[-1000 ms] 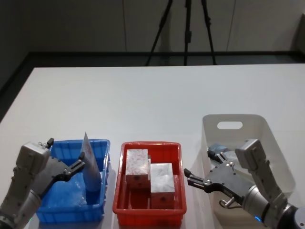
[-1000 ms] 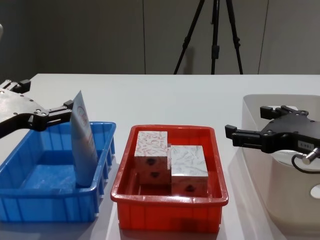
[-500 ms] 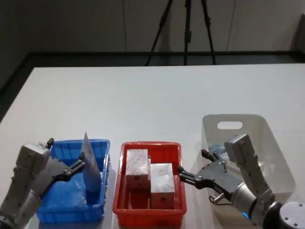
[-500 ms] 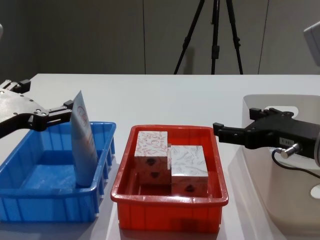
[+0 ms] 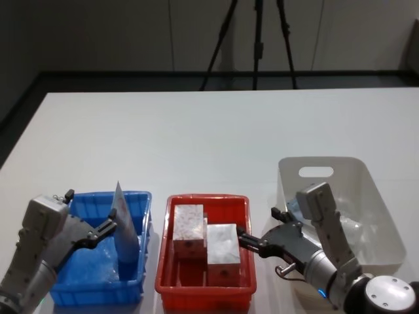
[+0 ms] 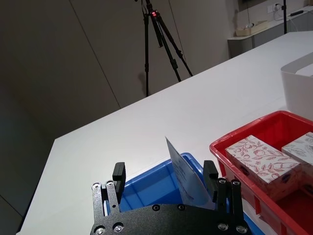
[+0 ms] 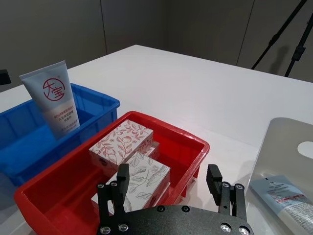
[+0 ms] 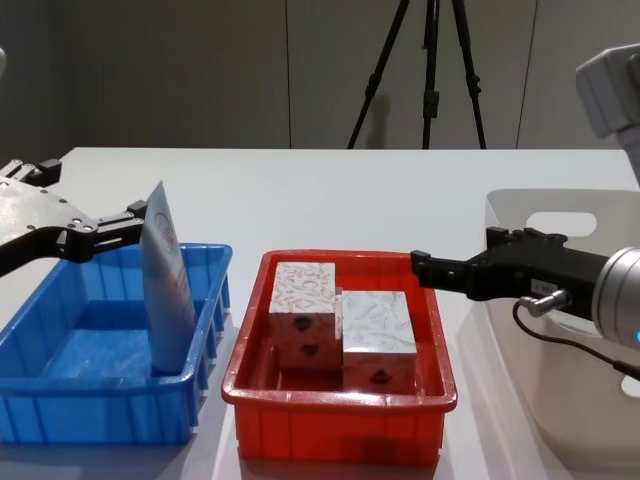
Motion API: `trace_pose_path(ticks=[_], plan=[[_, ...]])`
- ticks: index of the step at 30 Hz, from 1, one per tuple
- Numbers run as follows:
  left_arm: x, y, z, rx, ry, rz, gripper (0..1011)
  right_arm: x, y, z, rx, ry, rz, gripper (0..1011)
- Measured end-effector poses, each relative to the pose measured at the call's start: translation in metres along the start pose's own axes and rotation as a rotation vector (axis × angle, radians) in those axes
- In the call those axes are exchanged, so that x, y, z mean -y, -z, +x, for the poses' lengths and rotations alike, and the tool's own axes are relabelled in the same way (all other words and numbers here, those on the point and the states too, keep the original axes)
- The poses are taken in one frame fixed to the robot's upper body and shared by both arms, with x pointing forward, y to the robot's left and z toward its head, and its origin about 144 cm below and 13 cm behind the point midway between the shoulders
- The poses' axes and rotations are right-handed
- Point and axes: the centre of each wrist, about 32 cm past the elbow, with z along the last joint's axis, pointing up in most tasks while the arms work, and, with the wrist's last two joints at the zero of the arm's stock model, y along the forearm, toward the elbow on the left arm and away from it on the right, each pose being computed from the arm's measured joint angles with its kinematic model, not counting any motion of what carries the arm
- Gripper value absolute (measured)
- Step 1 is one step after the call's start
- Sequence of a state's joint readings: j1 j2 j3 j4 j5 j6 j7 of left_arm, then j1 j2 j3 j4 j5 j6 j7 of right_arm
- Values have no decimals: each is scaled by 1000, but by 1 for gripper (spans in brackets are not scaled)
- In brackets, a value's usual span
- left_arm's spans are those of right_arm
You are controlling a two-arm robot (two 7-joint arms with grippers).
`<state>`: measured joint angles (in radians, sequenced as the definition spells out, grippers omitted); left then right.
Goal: Bimanual collaborative sorting of washing and personal care products
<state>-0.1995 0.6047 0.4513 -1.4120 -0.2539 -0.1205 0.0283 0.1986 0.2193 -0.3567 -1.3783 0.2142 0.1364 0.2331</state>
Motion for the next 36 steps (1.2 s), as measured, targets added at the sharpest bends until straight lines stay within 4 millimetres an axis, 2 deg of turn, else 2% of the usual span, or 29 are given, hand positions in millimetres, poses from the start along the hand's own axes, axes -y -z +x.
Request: trace_pose_path(ticks=[17, 36], plan=[[0, 0, 0, 0, 0, 0, 1001, -15, 3, -21, -57, 19, -26, 1001], [0, 0, 0, 0, 0, 0, 1001, -25, 4, -32, -84, 57, -53, 1001]])
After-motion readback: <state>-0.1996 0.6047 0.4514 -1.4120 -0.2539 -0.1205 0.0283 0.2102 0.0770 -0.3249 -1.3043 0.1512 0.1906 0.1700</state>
